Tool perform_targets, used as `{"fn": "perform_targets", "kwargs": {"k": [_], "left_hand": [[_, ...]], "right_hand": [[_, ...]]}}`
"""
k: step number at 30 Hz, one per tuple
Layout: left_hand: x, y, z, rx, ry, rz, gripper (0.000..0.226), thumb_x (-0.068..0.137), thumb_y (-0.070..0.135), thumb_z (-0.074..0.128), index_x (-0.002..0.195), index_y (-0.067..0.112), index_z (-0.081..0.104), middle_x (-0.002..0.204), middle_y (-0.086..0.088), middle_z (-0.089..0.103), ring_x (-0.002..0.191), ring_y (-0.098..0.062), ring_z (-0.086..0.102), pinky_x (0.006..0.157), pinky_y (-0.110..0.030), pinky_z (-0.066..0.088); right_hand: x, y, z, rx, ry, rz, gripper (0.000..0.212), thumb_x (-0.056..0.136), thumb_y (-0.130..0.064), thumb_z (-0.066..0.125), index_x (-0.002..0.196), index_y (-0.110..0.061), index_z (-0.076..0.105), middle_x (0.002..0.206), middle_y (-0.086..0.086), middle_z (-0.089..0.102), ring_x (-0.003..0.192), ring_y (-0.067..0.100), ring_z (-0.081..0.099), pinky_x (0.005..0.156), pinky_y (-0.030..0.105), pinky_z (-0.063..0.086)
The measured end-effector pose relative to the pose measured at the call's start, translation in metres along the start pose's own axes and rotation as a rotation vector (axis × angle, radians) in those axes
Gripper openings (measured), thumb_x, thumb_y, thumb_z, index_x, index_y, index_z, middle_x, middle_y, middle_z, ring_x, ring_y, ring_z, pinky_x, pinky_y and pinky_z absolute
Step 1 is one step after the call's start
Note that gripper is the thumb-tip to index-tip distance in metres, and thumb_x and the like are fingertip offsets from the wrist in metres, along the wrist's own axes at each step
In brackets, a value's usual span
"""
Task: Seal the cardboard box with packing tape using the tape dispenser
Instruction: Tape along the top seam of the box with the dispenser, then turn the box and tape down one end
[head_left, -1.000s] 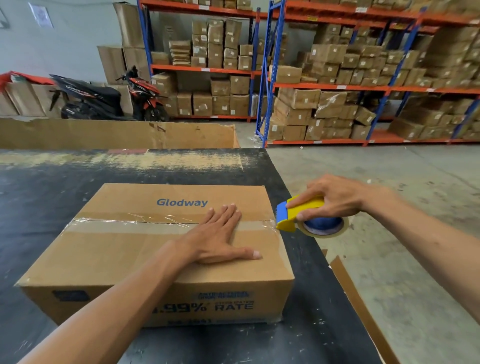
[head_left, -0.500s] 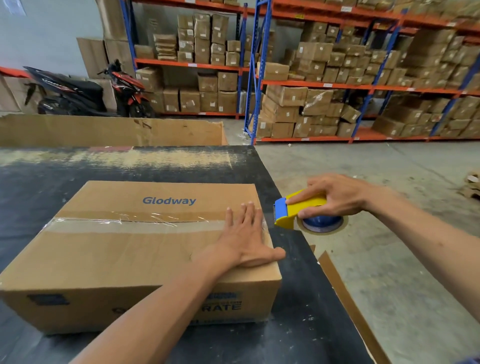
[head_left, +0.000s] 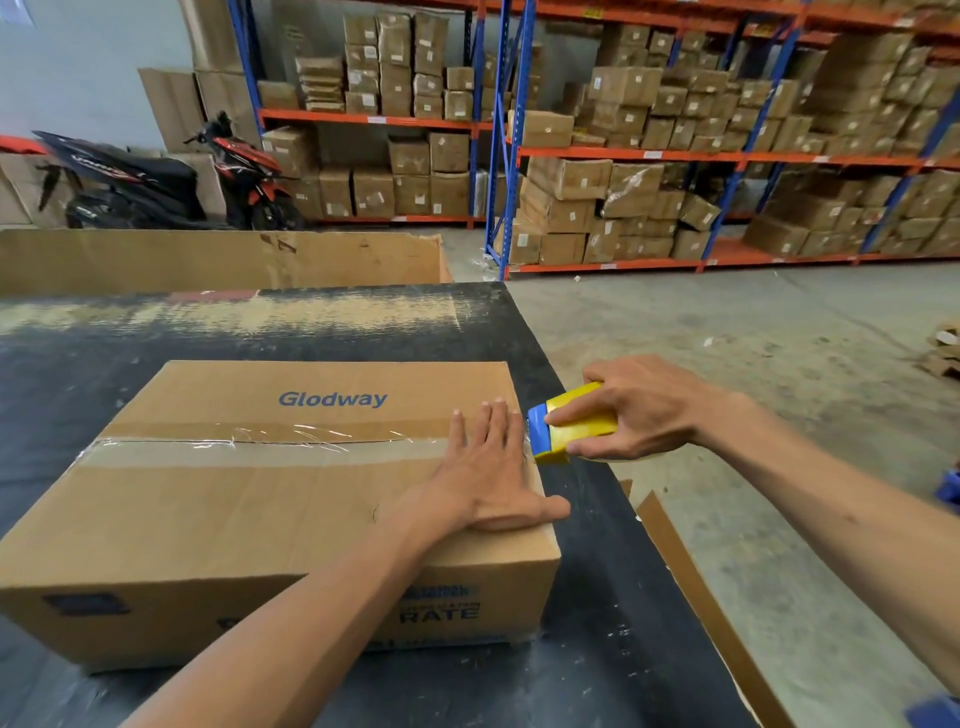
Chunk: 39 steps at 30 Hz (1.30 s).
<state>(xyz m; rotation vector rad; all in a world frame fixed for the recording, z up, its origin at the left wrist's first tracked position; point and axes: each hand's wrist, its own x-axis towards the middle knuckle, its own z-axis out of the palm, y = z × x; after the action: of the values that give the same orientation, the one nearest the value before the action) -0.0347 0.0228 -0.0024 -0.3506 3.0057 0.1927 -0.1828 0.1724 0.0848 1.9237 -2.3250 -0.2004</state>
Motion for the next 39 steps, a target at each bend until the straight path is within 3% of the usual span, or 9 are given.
{"fn": "perform_targets", "kwargs": {"k": [3, 6, 11, 14, 19, 26, 34, 36, 39], "left_hand": [[0.000, 0.001, -0.003, -0.004, -0.008, -0.012, 0.122, 0.074, 0.084, 0.034, 0.156, 0.008, -0.014, 0.165, -0.014, -0.018, 0.152, -0.029, -0.019, 0.120, -0.058, -0.007], [-0.003, 0.001, -0.004, 0.003, -0.014, -0.011, 0.123, 0.073, 0.085, 0.035, 0.157, 0.008, -0.013, 0.165, -0.014, -0.017, 0.152, -0.029, -0.019, 0.120, -0.058, -0.007], [-0.002, -0.001, -0.007, -0.123, -0.013, -0.061, 0.112, 0.082, 0.085, 0.025, 0.158, 0.010, -0.009, 0.166, -0.011, -0.015, 0.153, -0.024, -0.016, 0.121, -0.055, -0.010], [0.011, 0.006, -0.011, -0.296, 0.068, -0.204, 0.098, 0.093, 0.076, 0.016, 0.158, 0.005, -0.004, 0.166, -0.016, -0.009, 0.153, -0.028, -0.011, 0.121, -0.052, -0.010], [0.033, 0.008, -0.007, -0.179, 0.092, -0.342, 0.082, 0.102, 0.057, 0.016, 0.155, -0.002, -0.005, 0.164, -0.024, -0.013, 0.151, -0.038, -0.017, 0.120, -0.054, -0.011], [0.028, -0.001, -0.009, -0.145, 0.019, -0.191, 0.074, 0.104, 0.043, 0.020, 0.154, -0.007, -0.001, 0.162, -0.029, -0.011, 0.151, -0.041, -0.012, 0.123, -0.048, -0.007], [-0.032, -0.059, -0.034, -0.077, -0.197, 0.356, 0.075, 0.102, 0.035, 0.047, 0.160, 0.013, 0.005, 0.167, -0.005, -0.007, 0.153, -0.016, -0.006, 0.122, -0.037, -0.008], [-0.047, -0.063, -0.028, -0.111, -0.143, 0.318, 0.081, 0.094, 0.043, 0.046, 0.160, 0.021, 0.006, 0.167, 0.001, -0.006, 0.152, -0.012, -0.008, 0.122, -0.042, -0.012], [-0.056, -0.051, -0.001, 0.072, 0.030, 0.040, 0.100, 0.088, 0.076, 0.030, 0.159, 0.017, -0.007, 0.164, -0.012, -0.018, 0.151, -0.027, -0.018, 0.120, -0.058, -0.010]], "right_hand": [[-0.002, -0.009, 0.000, -0.092, -0.036, -0.033, 0.060, 0.078, -0.077, 0.033, 0.131, -0.057, 0.053, 0.086, -0.004, 0.045, 0.070, 0.016, 0.048, 0.058, 0.030, 0.031], [0.004, -0.033, 0.016, -0.243, -0.181, -0.170, 0.052, 0.085, -0.069, 0.040, 0.133, -0.053, 0.052, 0.089, 0.000, 0.043, 0.069, 0.020, 0.051, 0.055, 0.029, 0.031], [0.001, -0.017, 0.016, -0.198, -0.124, 0.026, 0.050, 0.085, -0.067, 0.048, 0.133, -0.054, 0.052, 0.099, 0.001, 0.055, 0.086, 0.023, 0.058, 0.062, 0.031, 0.034], [-0.001, -0.001, -0.001, -0.170, -0.044, 0.133, 0.048, 0.084, -0.069, 0.050, 0.130, -0.056, 0.055, 0.088, -0.003, 0.049, 0.078, 0.019, 0.050, 0.063, 0.031, 0.032], [-0.002, 0.010, -0.011, -0.115, 0.050, 0.275, 0.048, 0.085, -0.072, 0.050, 0.131, -0.056, 0.054, 0.087, -0.006, 0.045, 0.079, 0.013, 0.041, 0.065, 0.030, 0.030], [-0.012, 0.013, -0.011, -0.048, 0.097, 0.292, 0.050, 0.084, -0.073, 0.050, 0.130, -0.054, 0.057, 0.083, -0.006, 0.047, 0.075, 0.015, 0.045, 0.061, 0.030, 0.030], [0.003, -0.001, -0.032, 0.162, 0.302, 0.302, 0.047, 0.079, -0.076, 0.053, 0.123, -0.059, 0.058, 0.073, -0.014, 0.044, 0.076, 0.015, 0.047, 0.065, 0.031, 0.032], [0.009, -0.010, -0.031, 0.253, 0.355, 0.272, 0.050, 0.076, -0.077, 0.054, 0.121, -0.057, 0.062, 0.073, -0.016, 0.047, 0.076, 0.013, 0.050, 0.066, 0.028, 0.032], [0.019, -0.027, -0.023, 0.411, 0.401, 0.255, 0.046, 0.078, -0.069, 0.064, 0.121, -0.051, 0.066, 0.083, -0.012, 0.061, 0.083, 0.015, 0.058, 0.071, 0.028, 0.043]]}}
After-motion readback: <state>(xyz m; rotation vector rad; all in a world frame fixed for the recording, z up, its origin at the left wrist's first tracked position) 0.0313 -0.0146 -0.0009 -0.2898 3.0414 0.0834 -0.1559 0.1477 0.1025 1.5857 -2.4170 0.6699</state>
